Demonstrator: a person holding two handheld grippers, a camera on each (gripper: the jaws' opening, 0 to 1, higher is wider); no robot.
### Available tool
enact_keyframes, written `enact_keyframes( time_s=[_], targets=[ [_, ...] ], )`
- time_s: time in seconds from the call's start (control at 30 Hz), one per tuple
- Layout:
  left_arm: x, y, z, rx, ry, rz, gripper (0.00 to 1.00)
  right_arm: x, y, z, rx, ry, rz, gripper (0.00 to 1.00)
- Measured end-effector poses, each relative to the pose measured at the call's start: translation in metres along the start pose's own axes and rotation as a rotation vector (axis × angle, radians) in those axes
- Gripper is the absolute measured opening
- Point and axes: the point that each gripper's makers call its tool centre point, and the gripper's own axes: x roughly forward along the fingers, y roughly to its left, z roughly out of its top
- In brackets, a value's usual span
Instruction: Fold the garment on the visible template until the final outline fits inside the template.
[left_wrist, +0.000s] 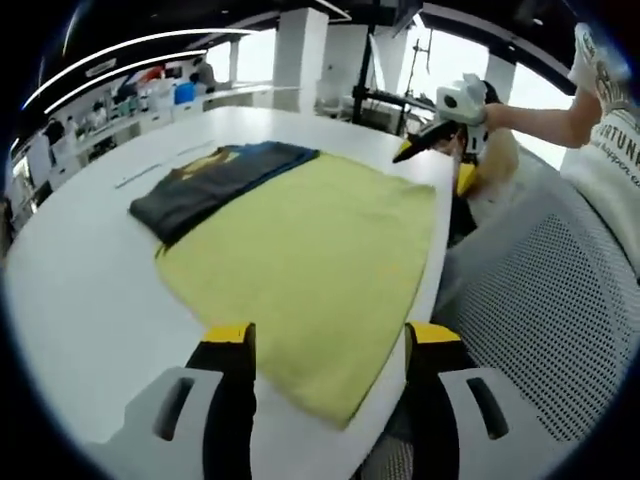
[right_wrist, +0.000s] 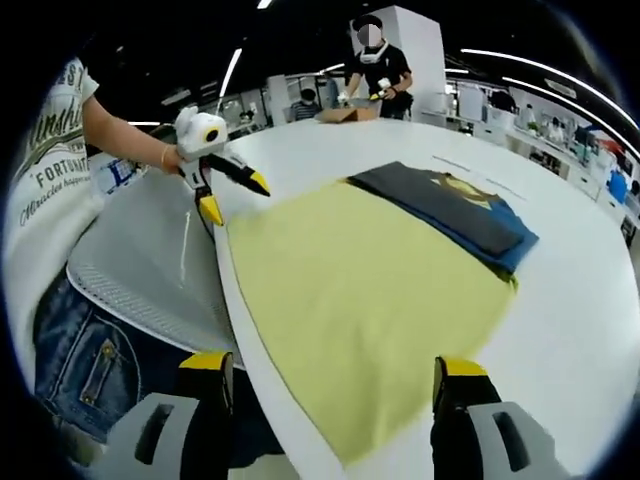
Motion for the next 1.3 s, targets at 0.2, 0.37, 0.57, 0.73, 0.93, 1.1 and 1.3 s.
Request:
enact_keyframes(
  time_s=[0.2, 0.37, 0.57, 0.73, 0.93, 1.1, 1.3],
  targets=[
    [0.001, -0.006, -0.013, 0.055, 0.052, 0.002, 0.43, 0.001, 0.003, -0.012, -0.033, 0.038, 0.001, 0.63],
    [0.0, -0.009, -0.023, 0.098, 0.091, -0.003, 0.36, 0.0, -0.001, -0.023, -0.124, 0.097, -0.028, 0.44],
    [0.0, -0.011, -0.029, 0.124, 0.114, -0.012, 0.31, 0.0, 0.0, -0.031, -0.137, 0.118, -0.021, 0.38],
    [0.0, -0.01, -0.038, 0.161, 0.157, -0.006, 0.28, 0.0, -0.001, -0.04, -0.174, 0.159, -0.025, 0.35],
    [0.0, -0.009, -0.042, 0.178, 0.167, -0.004, 0.25, -0.002, -0.004, -0.05, -0.219, 0.209, -0.036, 0.28],
    [0.001, -0.009, -0.041, 0.188, 0.172, -0.006, 0.24, -0.002, -0.005, -0.055, -0.256, 0.239, -0.032, 0.26],
    [0.002, -0.005, -0.039, 0.19, 0.172, 0.01, 0.23, -0.004, -0.01, -0.055, -0.271, 0.258, -0.037, 0.21]
  ],
)
